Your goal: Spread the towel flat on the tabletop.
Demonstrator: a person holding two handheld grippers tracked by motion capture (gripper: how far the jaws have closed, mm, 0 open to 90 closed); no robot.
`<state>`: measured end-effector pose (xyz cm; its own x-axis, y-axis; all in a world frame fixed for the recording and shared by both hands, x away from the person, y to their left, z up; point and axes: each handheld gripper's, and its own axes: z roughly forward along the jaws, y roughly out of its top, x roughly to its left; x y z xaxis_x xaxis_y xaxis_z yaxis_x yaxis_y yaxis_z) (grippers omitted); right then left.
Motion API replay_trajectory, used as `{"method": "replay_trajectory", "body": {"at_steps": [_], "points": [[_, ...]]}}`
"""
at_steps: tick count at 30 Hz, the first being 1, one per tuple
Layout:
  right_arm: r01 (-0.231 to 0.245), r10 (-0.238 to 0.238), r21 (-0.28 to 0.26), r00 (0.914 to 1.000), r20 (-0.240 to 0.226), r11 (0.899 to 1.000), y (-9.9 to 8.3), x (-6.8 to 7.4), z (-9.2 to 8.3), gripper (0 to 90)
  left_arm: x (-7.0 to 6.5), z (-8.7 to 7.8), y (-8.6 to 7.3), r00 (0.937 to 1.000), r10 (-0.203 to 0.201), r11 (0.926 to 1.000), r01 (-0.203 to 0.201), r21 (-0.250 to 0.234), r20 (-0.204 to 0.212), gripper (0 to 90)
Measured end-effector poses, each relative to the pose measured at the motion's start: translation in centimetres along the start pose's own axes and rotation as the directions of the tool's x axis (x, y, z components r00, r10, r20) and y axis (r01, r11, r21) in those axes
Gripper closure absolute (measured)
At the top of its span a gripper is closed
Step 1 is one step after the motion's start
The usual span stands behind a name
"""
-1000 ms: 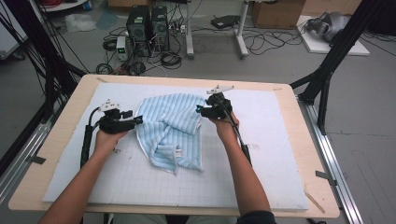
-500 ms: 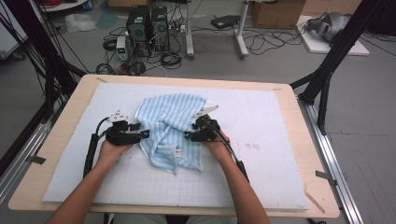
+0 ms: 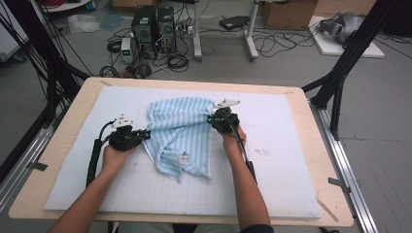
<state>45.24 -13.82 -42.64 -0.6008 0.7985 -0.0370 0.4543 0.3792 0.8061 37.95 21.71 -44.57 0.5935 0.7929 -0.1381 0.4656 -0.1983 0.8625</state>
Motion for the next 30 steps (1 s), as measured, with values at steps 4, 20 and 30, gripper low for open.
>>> {"method": "replay_trajectory", "body": {"at_steps": [4,20,30], "points": [[0.055,-0.056,0.011,0.9938,0.096,0.998,1.0,0.0,1.1,84.1,-0.2,0.1,0.1,0.9997,-0.009,0.9996,0.008,-0.028,-0.024,77.9],[-0.06,0.066,-0.112,0.9967,0.046,0.992,-0.3,-1.6,-4.2,63.1,1.7,-2.6,0.2,0.9928,-0.108,0.9866,0.101,-0.128,-0.051,44.9],[0.035,-0.026,0.048,0.9864,-0.162,0.998,-3.9,3.3,-5.1,51.2,0.3,-1.5,0.1,0.9971,-0.075,0.9945,0.076,-0.071,0.013,45.0]]}}
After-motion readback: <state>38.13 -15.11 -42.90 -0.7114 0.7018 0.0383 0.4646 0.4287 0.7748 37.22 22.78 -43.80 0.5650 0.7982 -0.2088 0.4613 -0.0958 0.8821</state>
